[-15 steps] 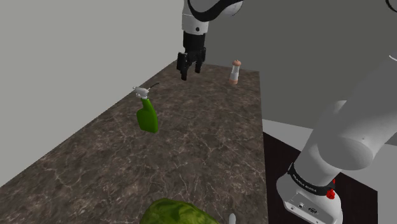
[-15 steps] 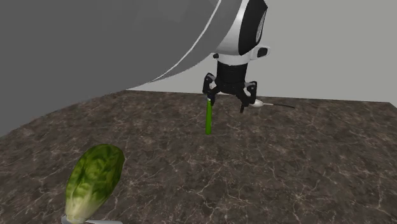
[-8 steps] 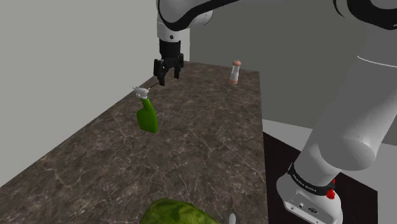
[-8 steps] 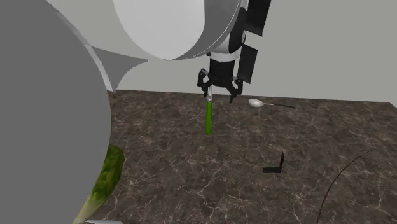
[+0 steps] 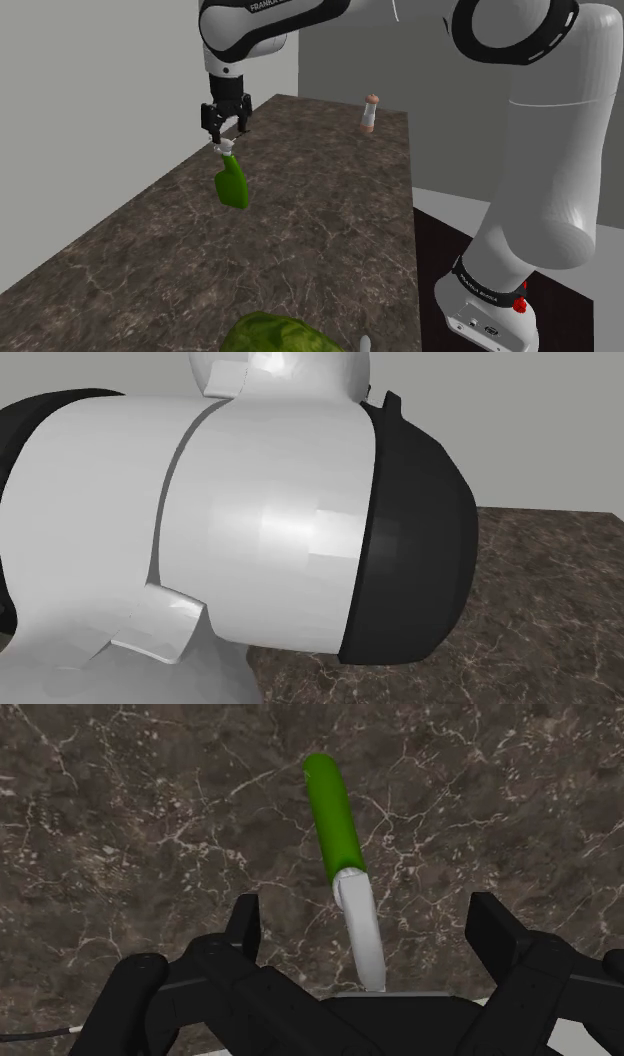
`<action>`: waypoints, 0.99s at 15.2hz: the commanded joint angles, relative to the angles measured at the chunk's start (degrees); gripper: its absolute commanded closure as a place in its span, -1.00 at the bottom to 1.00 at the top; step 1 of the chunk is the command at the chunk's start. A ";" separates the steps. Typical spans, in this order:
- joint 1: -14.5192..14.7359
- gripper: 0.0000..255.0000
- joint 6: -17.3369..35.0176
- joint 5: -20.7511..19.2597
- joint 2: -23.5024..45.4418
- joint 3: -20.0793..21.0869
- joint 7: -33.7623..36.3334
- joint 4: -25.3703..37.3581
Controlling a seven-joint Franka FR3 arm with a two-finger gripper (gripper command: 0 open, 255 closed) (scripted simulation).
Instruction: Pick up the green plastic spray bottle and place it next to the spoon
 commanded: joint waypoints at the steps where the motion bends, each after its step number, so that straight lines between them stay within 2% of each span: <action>1: 0.08 -1.00 0.97 -0.05 1.01 0.02 -0.09 0.05; 7: 0.22 -1.00 4.64 -0.27 2.36 -0.03 0.04 -2.26; 15: 0.22 -1.00 4.62 -0.27 2.38 -0.03 0.04 -2.24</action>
